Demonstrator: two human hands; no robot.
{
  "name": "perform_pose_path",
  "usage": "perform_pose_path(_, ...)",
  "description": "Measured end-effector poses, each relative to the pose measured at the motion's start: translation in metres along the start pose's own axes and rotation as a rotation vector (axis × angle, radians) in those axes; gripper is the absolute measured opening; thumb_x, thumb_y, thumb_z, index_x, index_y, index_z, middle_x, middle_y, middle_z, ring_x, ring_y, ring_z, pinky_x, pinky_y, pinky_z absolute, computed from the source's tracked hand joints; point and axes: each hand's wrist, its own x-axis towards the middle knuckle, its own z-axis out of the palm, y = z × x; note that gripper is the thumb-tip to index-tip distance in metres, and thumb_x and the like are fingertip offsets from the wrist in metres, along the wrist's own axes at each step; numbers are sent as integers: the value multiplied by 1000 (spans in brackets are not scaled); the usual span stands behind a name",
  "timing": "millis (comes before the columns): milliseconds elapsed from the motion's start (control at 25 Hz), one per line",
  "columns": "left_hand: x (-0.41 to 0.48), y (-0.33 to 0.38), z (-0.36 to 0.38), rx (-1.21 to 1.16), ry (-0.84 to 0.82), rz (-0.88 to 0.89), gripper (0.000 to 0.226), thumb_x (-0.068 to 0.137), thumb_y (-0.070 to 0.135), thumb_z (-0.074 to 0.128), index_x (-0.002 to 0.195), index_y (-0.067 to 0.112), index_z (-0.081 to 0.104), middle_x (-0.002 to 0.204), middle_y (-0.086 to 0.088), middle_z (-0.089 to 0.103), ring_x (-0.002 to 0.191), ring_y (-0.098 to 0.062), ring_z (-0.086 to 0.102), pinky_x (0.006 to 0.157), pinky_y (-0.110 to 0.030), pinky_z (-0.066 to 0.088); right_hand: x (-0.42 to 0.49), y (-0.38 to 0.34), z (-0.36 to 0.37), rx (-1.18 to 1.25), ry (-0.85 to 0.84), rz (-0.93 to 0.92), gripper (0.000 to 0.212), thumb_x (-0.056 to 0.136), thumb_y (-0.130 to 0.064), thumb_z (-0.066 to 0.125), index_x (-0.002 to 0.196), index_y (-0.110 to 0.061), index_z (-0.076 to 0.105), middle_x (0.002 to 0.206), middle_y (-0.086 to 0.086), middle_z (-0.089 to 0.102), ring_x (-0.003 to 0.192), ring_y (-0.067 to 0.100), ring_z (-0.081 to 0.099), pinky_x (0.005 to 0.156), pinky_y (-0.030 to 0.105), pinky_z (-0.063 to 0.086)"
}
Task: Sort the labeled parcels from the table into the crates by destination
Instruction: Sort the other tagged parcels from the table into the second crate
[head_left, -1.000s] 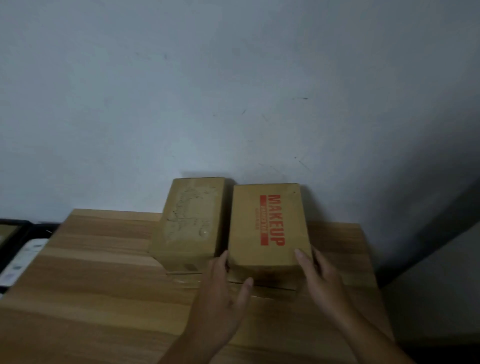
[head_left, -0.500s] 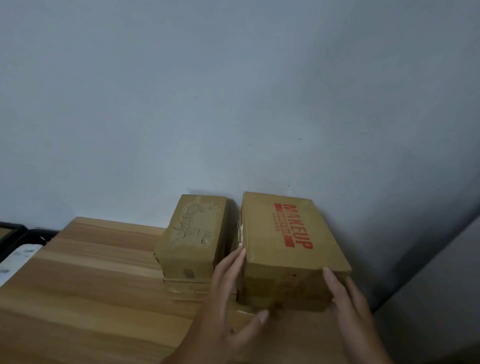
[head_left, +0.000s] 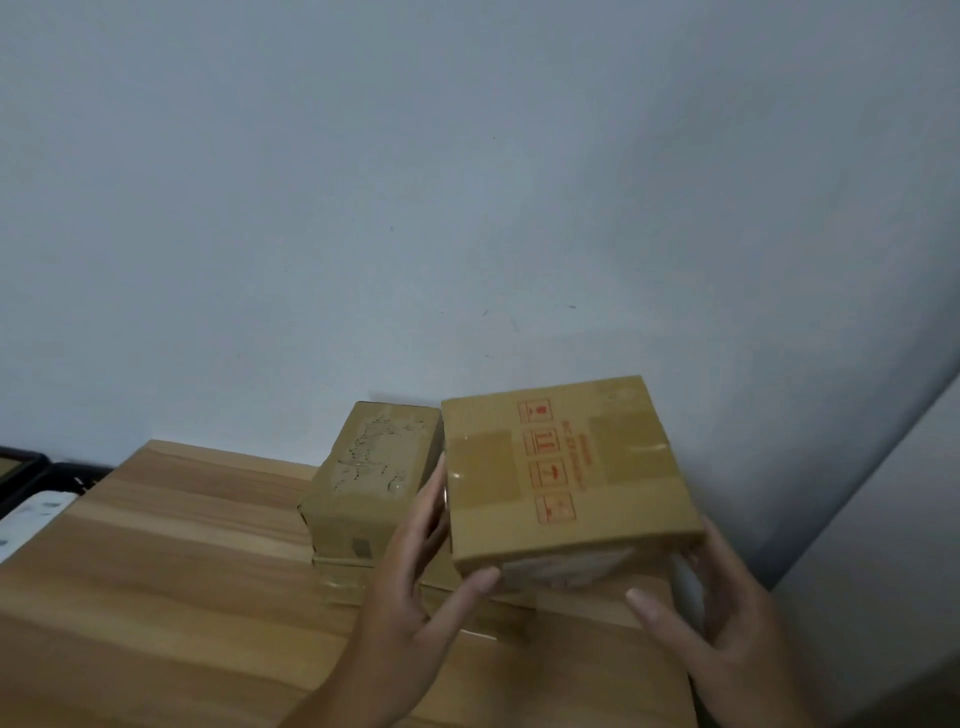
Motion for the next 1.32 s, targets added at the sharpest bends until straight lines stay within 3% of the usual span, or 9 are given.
perform_pose_path(200,-12,7,1,-70,163,-150,73,77,66,73,142,52,42,135,17,61,123,-9,60,93,-28,57,-11,11,11,-31,-35,-37,84,82,-39,81,153,-42,37,144,-20,58,130,5,58,95,30,56)
perform_pose_path(480,-77,12,-29,55,249,-198,74,87,48,74,150,42,35,150,18,48,138,-5,46,103,-14,42,-18,15,66,112,-10,41,78,68,-36,84,138,-48,55,129,-27,66,113,-6,65,78,7,52)
perform_pose_path(600,-110,18,-59,141,306,-179,77,91,34,74,155,37,30,159,13,36,145,-9,37,109,-22,41,-25,4,106,163,-81,52,68,65,-35,86,129,-45,64,119,-21,73,110,1,69,81,10,54)
perform_pose_path(720,-141,23,-97,192,447,-182,72,93,27,71,154,34,35,152,8,38,142,-15,42,109,-28,44,-35,-15,152,179,-197,30,64,66,-27,85,122,-52,68,114,-21,74,107,-1,70,82,9,53)
perform_pose_path(840,-177,29,-139,181,561,-215,70,92,35,71,153,39,35,145,11,43,139,-14,46,108,-28,46,-53,-40,205,159,-317,-33,69,75,-21,86,135,-46,61,129,-16,69,118,8,67,95,25,53)
perform_pose_path(920,-206,32,-170,164,634,-256,69,91,42,70,151,44,35,142,15,47,135,-11,49,106,-27,47,-71,-59,245,128,-377,-70,70,80,-30,83,141,-49,54,139,-17,58,122,5,61,98,23,50)
perform_pose_path(1080,-263,34,-226,181,746,-313,65,90,53,67,148,48,38,144,21,49,133,-3,48,104,-17,44,-102,-90,319,182,-477,-26,76,75,-27,79,142,-51,51,135,-25,54,117,-7,60,86,4,48)
perform_pose_path(1240,-319,37,-280,135,812,-379,65,87,63,64,145,54,37,144,29,49,131,6,47,99,-20,46,-135,-100,394,234,-507,122,66,84,-6,78,133,-46,62,121,-18,72,107,2,70,85,21,57)
perform_pose_path(1320,-339,34,-306,126,832,-389,63,89,61,63,146,53,36,146,29,47,132,6,46,102,-27,40,-153,-105,430,212,-498,174,57,83,-1,76,124,-41,68,108,-15,77,96,3,73,76,18,59)
